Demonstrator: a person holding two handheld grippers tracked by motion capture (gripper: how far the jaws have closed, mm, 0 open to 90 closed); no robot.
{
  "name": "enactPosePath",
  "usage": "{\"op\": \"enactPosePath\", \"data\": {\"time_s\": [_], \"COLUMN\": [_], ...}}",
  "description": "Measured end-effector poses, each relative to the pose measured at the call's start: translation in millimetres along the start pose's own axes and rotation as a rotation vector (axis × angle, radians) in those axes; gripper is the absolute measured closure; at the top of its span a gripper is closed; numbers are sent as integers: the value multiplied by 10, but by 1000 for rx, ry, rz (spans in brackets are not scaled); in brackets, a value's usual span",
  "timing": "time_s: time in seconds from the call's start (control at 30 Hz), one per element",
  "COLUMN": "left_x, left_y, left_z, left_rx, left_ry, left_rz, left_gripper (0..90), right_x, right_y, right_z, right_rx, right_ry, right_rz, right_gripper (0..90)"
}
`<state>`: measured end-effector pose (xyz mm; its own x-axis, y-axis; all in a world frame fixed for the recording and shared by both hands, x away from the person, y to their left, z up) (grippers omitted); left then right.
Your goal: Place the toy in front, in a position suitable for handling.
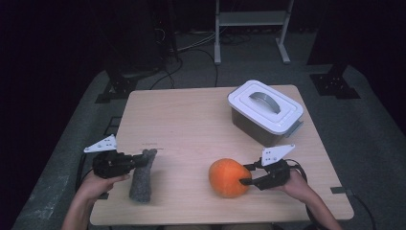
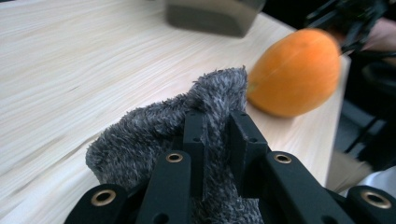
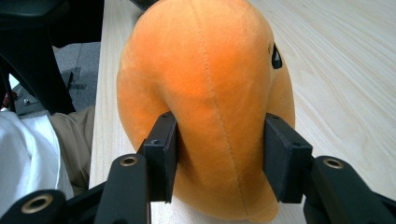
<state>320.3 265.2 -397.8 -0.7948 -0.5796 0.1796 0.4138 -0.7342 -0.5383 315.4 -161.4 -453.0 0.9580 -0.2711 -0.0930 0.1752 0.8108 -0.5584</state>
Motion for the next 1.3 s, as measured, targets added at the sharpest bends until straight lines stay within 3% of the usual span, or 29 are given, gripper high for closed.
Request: {"op": "enactPosePath", "data": {"time_s": [0.13, 0.27, 0.3, 0.5, 0.63, 0.73, 0.87, 1.07, 1.2, 1.3], "left_x": [-62, -106, -106, -105, -89, -59, -19, 13, 65, 93], "left_y": [-33, 195, 195, 680, 835, 858, 850, 810, 827, 836], "left_z": [-83, -244, -244, -395, -455, -465, -445, -401, -418, -392], "left_rx": [-42, -105, -105, -155, -172, -145, -145, -106, -108, -102], "left_ry": [2, -1, -1, -10, -10, -17, 2, -2, 13, 21], "left_rz": [38, 41, 41, 2, -1, -1, 22, 39, 47, 44], "left_gripper": [779, 777, 775, 752, 710, 649, 574, 496, 477, 458], "right_x": [0, -9, -9, -33, -55, -67, -80, -64, 25, 104], "right_y": [4, 7, 7, 30, 53, 57, 67, 43, -90, -229], "right_z": [1, 3, 3, 15, 35, 56, 93, 116, 71, 61], "right_rx": [3, 5, 5, 11, 16, 6, 8, 33, 46, 31], "right_ry": [3, 4, 4, 2, -1, -2, -3, 42, 88, 109], "right_rz": [0, 1, 1, 5, 9, 8, 15, 26, -10, -66], "right_gripper": [498, 496, 496, 496, 505, 530, 562, 603, 610, 610]}}
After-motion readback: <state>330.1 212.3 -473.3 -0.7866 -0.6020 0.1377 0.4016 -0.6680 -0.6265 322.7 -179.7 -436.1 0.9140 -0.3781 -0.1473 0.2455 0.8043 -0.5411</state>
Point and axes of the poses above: each handheld gripper's, and its own axes: y roughly forward along the jaws, z roughly out of its top, x roughly to its right, the point moved 5 cm from there along y, roughly forward along the jaws
